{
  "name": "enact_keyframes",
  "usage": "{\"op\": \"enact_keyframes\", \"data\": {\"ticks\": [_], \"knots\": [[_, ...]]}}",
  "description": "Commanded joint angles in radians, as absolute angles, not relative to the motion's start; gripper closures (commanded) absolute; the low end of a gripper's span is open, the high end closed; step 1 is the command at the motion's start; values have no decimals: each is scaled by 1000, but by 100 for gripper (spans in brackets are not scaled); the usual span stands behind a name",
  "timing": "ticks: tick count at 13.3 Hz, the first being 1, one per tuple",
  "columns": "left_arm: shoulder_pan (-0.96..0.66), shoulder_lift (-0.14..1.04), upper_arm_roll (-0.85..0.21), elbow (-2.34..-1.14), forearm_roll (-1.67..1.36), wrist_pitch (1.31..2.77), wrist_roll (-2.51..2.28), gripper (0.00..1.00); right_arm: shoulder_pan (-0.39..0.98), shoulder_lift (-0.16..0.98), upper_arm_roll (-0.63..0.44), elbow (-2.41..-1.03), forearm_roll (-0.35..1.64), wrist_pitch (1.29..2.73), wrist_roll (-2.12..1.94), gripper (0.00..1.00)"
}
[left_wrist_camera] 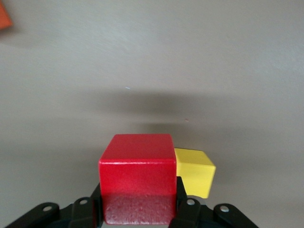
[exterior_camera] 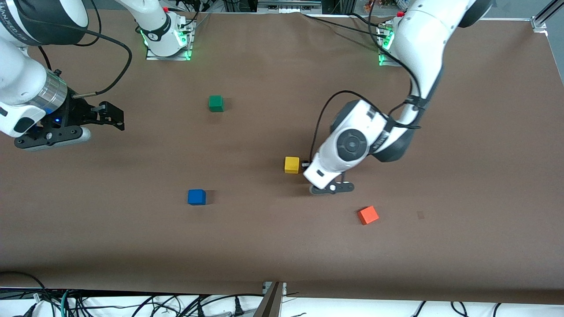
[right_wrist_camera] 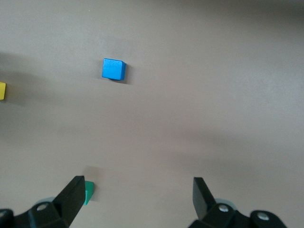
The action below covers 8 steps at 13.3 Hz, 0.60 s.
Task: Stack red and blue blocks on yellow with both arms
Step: 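Carry the red cube with the left gripper over the yellow cube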
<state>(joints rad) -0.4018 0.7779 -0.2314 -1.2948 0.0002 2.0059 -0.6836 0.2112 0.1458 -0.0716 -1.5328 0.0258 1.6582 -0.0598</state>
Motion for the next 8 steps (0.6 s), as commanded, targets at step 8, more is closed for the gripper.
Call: {"op": "enact_keyframes", "data": {"ticks": [8], "knots": [[-563,856,-167,-1250,67,2049,-745,100,204,143,-66,-1525,34,1652,-61,0]]}}
